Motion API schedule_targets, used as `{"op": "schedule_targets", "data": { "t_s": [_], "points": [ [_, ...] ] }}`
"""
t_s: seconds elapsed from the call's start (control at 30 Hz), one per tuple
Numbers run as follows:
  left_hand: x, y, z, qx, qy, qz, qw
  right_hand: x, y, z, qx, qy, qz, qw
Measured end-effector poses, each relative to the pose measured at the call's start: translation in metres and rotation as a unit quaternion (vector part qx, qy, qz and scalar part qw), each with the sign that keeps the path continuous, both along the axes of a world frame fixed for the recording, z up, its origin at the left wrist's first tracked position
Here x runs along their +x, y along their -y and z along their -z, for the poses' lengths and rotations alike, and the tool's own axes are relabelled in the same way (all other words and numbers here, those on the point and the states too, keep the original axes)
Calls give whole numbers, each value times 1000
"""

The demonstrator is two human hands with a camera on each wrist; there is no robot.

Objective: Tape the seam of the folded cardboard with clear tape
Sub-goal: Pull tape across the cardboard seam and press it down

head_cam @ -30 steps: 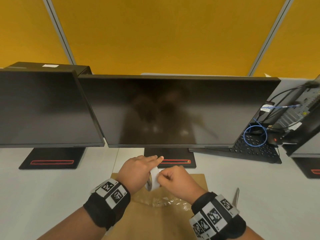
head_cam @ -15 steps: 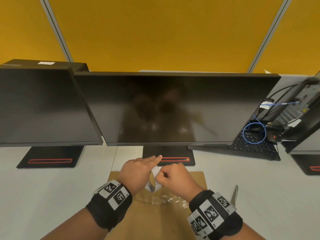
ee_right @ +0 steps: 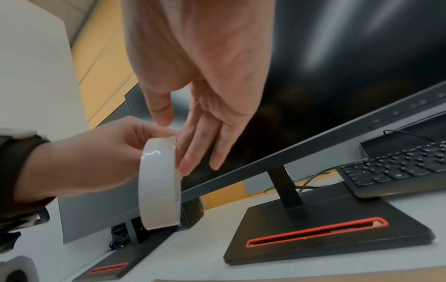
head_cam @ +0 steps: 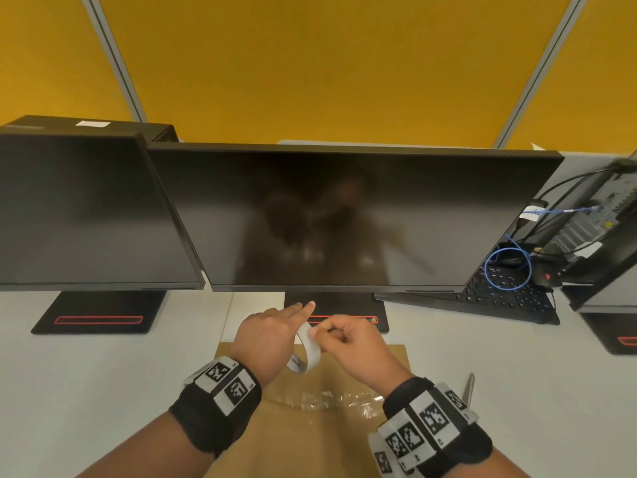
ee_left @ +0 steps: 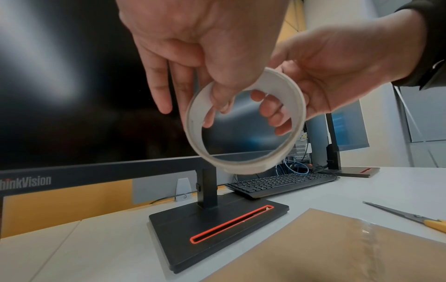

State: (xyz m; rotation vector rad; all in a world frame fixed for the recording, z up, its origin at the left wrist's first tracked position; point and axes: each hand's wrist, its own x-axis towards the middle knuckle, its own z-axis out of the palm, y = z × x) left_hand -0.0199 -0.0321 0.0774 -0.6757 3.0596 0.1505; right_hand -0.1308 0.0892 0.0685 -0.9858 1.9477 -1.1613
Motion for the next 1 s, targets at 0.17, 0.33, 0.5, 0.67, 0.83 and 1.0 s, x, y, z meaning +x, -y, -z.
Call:
{"op": "schedule_targets", "data": {
  "t_s": [0.17, 0.33, 0.5, 0.67, 0.83, 1.0],
  "points": [
    [0, -5, 0, -34, 47, 16, 998, -5, -1, -5, 27, -73, -21, 997],
    [-4, -4, 7, -50, 57, 0, 997, 1, 4, -10, 69, -246, -30, 966],
    [-8, -4, 6, -57, 83, -9, 995, 5, 7, -10, 83, -266, -26, 960],
    [-8, -8, 4, -56, 101, -17, 993, 4, 8, -12, 97, -280, -44, 954],
    [-9, -9, 4, -61, 105, -11, 993, 5, 10, -10, 115, -276, -58, 952],
    [-9, -9, 3, -57, 108, -12, 992, 1, 10, -9, 112, -267, -56, 955]
  ]
}}
